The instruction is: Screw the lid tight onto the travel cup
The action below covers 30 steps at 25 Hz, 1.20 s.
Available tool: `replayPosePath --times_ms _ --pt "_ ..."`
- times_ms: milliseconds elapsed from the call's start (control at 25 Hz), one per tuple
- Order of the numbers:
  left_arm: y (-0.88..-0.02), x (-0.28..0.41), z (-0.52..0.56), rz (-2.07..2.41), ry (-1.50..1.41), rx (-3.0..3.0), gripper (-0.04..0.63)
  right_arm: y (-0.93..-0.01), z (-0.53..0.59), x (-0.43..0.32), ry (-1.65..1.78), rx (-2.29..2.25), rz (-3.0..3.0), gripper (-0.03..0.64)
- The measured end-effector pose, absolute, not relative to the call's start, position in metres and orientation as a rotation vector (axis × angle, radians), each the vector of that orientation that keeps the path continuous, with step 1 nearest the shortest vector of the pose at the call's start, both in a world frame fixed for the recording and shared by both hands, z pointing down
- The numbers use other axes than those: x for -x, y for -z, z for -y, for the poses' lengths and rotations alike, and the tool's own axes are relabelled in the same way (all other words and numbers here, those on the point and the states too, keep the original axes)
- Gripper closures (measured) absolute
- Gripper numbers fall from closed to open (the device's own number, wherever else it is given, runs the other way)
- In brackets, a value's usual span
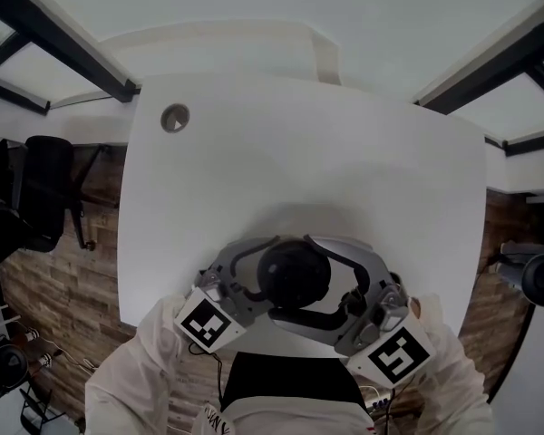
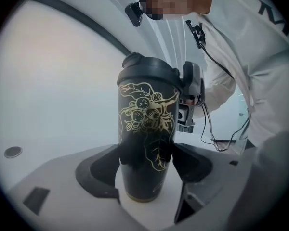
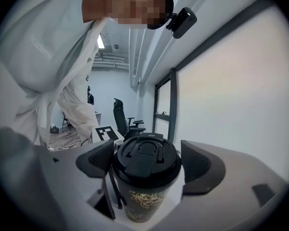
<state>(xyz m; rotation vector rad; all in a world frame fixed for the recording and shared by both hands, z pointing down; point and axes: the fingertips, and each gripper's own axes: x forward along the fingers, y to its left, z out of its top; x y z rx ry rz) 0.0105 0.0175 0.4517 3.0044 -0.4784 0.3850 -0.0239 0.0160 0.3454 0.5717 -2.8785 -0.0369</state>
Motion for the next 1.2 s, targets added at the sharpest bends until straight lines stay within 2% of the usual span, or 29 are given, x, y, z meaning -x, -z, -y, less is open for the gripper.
replayPosePath --times_ms 320,680,800,880,1040,1200 --pt "-0.455 -0.007 -0.020 0.670 -0.385 -2.988 0.249 -0.344 -0.015 0.022 -0.002 -0.924 2.842 0.198" --pt "-0.454 -0.012 -0.018 1.108 -0.347 -2.848 0.247 -0.343 -0.009 0.009 -0.136 -1.556 2.588 0.198" --pt "-0.461 -0.010 -0.023 1.198 -0.444 -2.791 0.247 -0.345 -0.010 0.006 -0.173 -1.688 2.459 0.198" --pt "-0.469 -0.005 -0.027 1.210 -0.553 -2.771 0.249 -0.346 -0.011 0.008 -0.185 -1.706 2.413 0.198" --pt "-0.444 -0.011 -0.015 1.275 -0.283 -2.820 0.247 -0.349 -0.011 0.010 -0.242 -1.604 2.477 0.198" --pt "-0.449 -0.011 -0.020 1.134 -0.306 -2.869 0.247 -0.336 -0.019 0.009 -0.279 -1.352 2.679 0.198"
